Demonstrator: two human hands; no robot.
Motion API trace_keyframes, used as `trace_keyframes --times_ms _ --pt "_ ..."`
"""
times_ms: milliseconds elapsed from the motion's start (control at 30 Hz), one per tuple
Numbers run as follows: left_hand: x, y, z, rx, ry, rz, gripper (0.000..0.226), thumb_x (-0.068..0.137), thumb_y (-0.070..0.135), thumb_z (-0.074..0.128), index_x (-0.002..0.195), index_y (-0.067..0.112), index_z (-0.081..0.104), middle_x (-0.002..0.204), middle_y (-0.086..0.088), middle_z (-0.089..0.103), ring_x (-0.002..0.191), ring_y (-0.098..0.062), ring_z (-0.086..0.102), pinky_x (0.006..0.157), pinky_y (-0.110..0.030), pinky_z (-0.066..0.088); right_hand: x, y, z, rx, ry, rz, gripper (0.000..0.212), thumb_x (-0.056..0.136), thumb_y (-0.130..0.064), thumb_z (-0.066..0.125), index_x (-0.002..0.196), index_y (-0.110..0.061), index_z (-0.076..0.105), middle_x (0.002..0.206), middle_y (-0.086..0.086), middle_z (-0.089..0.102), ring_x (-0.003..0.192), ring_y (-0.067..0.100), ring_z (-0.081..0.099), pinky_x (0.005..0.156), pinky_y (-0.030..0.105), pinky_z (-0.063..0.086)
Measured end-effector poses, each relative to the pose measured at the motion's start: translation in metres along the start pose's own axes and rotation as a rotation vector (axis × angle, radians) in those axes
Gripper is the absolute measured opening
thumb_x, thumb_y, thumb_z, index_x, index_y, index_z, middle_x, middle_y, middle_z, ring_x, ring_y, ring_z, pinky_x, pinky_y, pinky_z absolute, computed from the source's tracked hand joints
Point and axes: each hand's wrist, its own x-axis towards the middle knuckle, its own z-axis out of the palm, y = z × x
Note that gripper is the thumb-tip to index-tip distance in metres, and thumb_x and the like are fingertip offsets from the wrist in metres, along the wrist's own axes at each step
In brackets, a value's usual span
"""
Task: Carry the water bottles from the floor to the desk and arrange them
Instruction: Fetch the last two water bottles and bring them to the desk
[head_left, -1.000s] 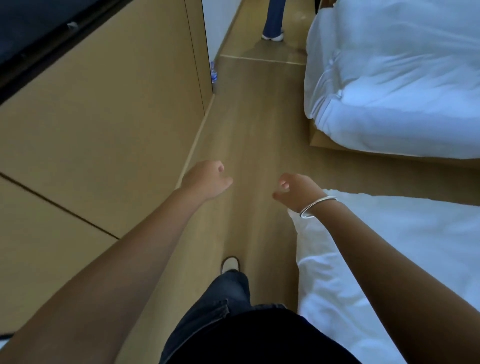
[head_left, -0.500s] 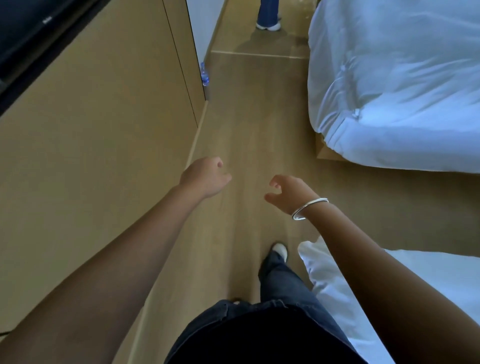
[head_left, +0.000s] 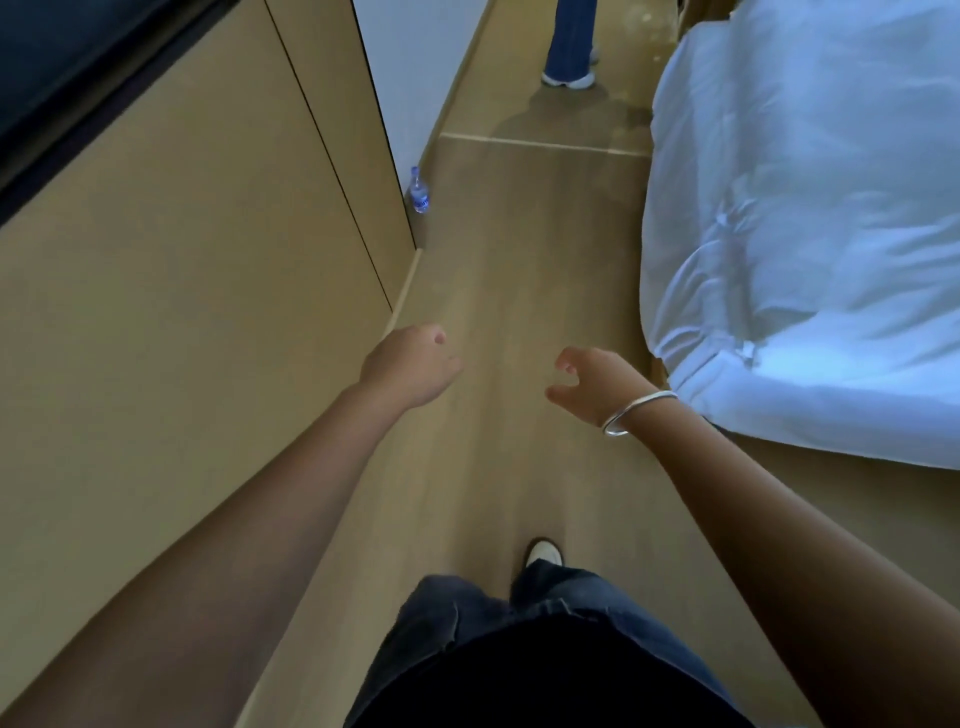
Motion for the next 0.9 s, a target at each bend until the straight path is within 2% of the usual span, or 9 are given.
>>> trace_keyframes --times_ms 133,233,367,467,633,733,800,900 --pt "0.041 0.022 0.000 -0.021 -0.024 -0.041 0.035 0.082 0.034 0.055 0.113 0.018 0.058 0.120 -0.007 0.060 0.106 -0.028 0.056 0.088 -0.033 0.047 0.051 0.017 -0.029 -0.012 -0.013 -0.018 0.041 0.086 -0.033 0.056 0.121 -0.011 0.054 0.123 0.010 0.058 0.113 0.027 0.053 0.094 0.033 0.042" --pt "0.078 0.032 0.000 -0.037 -0.037 -0.052 0.020 0.081 0.030 0.054 0.096 0.017 0.058 0.112 -0.010 0.063 0.098 -0.029 0.056 0.077 -0.030 0.044 0.091 0.025 -0.041 -0.019 -0.051 -0.026 0.041 0.086 -0.033 0.057 0.121 -0.011 0.054 0.123 0.009 0.058 0.114 0.026 0.053 0.095 0.033 0.042" --pt "0.142 0.043 -0.006 -0.085 -0.029 -0.065 0.028 0.079 0.026 0.052 0.100 0.008 0.059 0.110 -0.013 0.063 0.097 -0.032 0.058 0.067 -0.031 0.044 0.157 0.031 -0.063 -0.023 -0.068 -0.036 0.042 0.086 -0.033 0.058 0.122 -0.011 0.054 0.123 0.009 0.058 0.113 0.026 0.053 0.092 0.031 0.041" --pt "0.204 0.051 -0.018 -0.094 -0.035 -0.090 0.044 0.081 0.029 0.054 0.122 0.012 0.054 0.127 -0.009 0.056 0.110 -0.029 0.055 0.089 -0.038 0.049 0.216 0.030 -0.086 -0.032 -0.073 -0.035 0.042 0.086 -0.034 0.057 0.122 -0.012 0.053 0.123 0.009 0.058 0.113 0.025 0.054 0.091 0.031 0.042" --pt "0.321 0.070 -0.053 -0.120 -0.034 -0.058 0.050 0.082 0.031 0.055 0.129 0.014 0.050 0.130 -0.007 0.054 0.113 -0.027 0.053 0.092 -0.036 0.046 0.316 0.018 -0.134 -0.046 -0.070 -0.024 0.041 0.086 -0.034 0.056 0.122 -0.012 0.053 0.123 0.009 0.057 0.112 0.025 0.054 0.092 0.033 0.043" --pt "0.384 0.078 -0.076 -0.079 -0.030 -0.017 0.042 0.083 0.030 0.054 0.120 0.011 0.052 0.120 -0.011 0.057 0.111 -0.030 0.053 0.086 -0.036 0.046 0.367 0.009 -0.159 -0.055 -0.095 -0.015 0.042 0.087 -0.033 0.056 0.123 -0.012 0.053 0.125 0.009 0.057 0.113 0.024 0.053 0.093 0.032 0.042" --pt "0.420 0.083 -0.090 -0.045 -0.023 0.004 0.034 0.083 0.030 0.054 0.110 0.009 0.053 0.103 -0.010 0.058 0.097 -0.029 0.054 0.077 -0.034 0.045 0.399 0.005 -0.173 -0.043 -0.094 -0.008 0.042 0.087 -0.032 0.056 0.124 -0.012 0.052 0.125 0.009 0.056 0.115 0.024 0.052 0.093 0.032 0.041" --pt "0.461 0.089 -0.102 -0.018 -0.054 0.000 0.018 0.084 0.029 0.053 0.099 0.020 0.048 0.093 -0.001 0.049 0.082 -0.021 0.047 0.072 -0.031 0.040 0.440 0.004 -0.187 -0.012 -0.103 -0.003 0.041 0.088 -0.032 0.055 0.124 -0.012 0.052 0.125 0.010 0.056 0.115 0.025 0.052 0.093 0.032 0.041"
